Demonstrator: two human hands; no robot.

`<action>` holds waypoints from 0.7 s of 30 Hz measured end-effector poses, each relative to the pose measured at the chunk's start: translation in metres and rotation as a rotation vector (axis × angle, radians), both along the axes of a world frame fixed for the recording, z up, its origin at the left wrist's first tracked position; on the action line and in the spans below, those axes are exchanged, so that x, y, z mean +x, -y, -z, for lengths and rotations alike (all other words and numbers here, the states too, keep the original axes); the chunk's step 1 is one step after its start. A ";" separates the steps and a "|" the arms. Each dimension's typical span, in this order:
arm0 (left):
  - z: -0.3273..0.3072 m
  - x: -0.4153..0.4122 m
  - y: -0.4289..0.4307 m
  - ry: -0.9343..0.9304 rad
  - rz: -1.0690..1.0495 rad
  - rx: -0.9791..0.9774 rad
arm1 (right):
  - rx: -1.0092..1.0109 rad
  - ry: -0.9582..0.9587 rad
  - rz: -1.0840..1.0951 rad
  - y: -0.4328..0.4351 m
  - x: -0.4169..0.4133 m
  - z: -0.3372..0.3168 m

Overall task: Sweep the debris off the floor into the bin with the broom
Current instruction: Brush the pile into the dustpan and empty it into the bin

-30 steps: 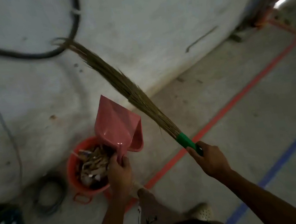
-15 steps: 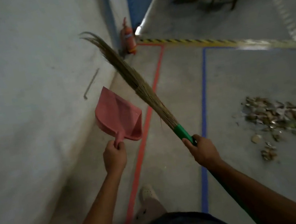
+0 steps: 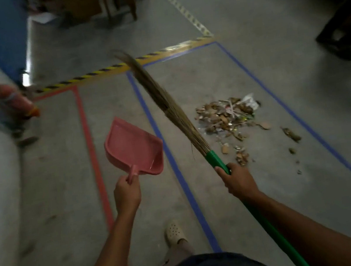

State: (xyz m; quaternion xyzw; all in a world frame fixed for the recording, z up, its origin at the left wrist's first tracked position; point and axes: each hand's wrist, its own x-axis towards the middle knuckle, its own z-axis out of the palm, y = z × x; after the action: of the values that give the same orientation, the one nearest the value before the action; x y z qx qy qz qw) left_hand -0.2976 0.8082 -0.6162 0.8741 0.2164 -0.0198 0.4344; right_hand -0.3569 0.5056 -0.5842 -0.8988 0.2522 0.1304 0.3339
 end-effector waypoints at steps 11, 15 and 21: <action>-0.001 0.194 0.116 -0.113 0.276 -0.055 | 0.038 -0.072 0.404 0.106 0.092 0.007; 0.014 0.250 0.172 -0.156 0.358 -0.019 | 0.070 -0.113 0.512 0.162 0.118 0.023; 0.046 0.302 0.266 -0.301 0.408 -0.017 | 0.161 -0.219 0.626 0.255 0.156 0.061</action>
State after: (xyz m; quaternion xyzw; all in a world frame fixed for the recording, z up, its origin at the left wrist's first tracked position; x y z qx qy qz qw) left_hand 0.0047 0.5424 -0.6626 0.8831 0.0978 -0.2390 0.3917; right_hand -0.2006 0.2506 -0.6453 -0.7291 0.5391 0.1366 0.3988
